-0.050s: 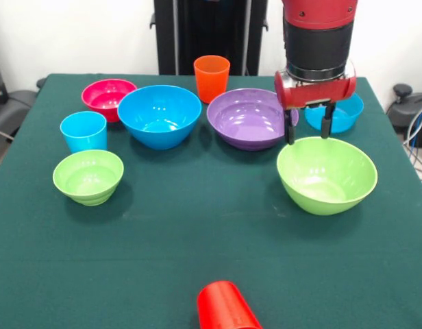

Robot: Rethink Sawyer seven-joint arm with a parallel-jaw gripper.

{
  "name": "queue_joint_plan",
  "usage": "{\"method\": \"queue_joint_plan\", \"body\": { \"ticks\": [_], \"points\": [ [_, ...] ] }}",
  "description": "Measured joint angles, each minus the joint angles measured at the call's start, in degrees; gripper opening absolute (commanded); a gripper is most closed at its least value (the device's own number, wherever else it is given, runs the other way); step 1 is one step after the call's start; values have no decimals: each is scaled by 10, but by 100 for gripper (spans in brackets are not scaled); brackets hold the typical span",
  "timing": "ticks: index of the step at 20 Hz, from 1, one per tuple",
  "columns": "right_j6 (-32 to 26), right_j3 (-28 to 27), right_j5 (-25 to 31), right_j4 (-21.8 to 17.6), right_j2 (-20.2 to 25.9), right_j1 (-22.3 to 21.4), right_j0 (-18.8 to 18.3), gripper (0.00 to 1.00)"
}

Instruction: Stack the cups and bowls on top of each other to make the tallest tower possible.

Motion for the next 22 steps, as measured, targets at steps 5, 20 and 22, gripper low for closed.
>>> {"method": "queue_joint_plan", "body": {
  "ticks": [5,20,22],
  "points": [
    [0,0,-13,-14,-12,20,-3,100],
    [0,-2,-34,-48,-15,66,-35,100],
    [0,-2,-48,-47,-12,75,-44,100]
  ]
}}
